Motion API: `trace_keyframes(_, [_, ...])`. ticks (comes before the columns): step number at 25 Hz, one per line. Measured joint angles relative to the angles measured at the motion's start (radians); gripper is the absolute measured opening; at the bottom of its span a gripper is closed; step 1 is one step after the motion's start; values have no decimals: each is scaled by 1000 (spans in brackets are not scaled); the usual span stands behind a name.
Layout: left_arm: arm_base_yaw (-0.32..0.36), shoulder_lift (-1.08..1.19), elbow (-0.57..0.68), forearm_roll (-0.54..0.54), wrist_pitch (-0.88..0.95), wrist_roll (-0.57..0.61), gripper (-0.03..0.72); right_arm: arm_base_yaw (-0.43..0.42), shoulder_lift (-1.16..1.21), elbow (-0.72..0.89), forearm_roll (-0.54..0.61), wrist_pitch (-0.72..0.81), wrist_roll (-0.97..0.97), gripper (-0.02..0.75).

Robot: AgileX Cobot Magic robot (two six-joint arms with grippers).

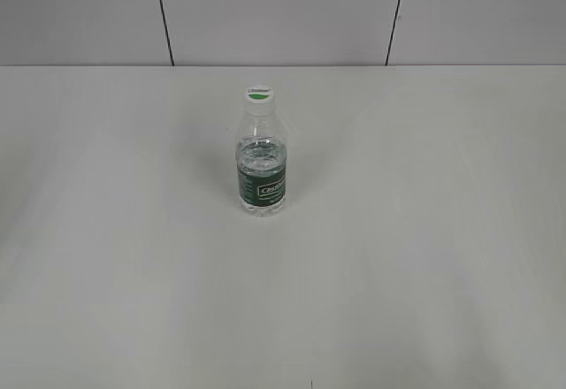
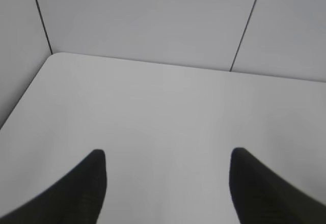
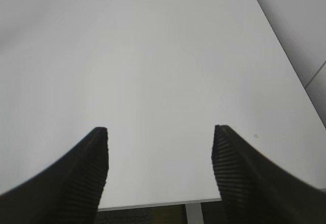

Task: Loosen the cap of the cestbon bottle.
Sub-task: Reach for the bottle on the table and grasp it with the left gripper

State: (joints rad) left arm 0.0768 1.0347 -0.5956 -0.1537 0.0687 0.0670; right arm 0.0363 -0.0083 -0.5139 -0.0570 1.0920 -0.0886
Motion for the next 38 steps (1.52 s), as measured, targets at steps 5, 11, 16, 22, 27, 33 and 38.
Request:
trace_keyframes(5, [-34, 228, 0, 29, -178, 3, 461, 0, 0, 0, -1, 0, 0, 489])
trace_keyframes(11, [-144, 414, 0, 131, -463, -32, 455, 0, 0, 0, -1, 0, 0, 489])
trace_keyframes(16, [-206, 522, 40, 291, -732, -234, 450, 0, 0, 0, -1, 0, 0, 489])
trace_keyframes(22, [-209, 631, 88, 599, -980, -430, 442, 0, 0, 0, -1, 0, 0, 489])
trace_keyframes(27, [-209, 726, 88, 798, -1073, -482, 433, 0, 0, 0, -1, 0, 0, 489])
trace_keyframes(33, [-209, 831, 88, 938, -1174, -494, 428, 0, 0, 0, -3, 0, 0, 489])
trace_keyframes(38, [-205, 925, 52, 1063, -1198, -483, 428, 0, 0, 0, -4, 0, 0, 489])
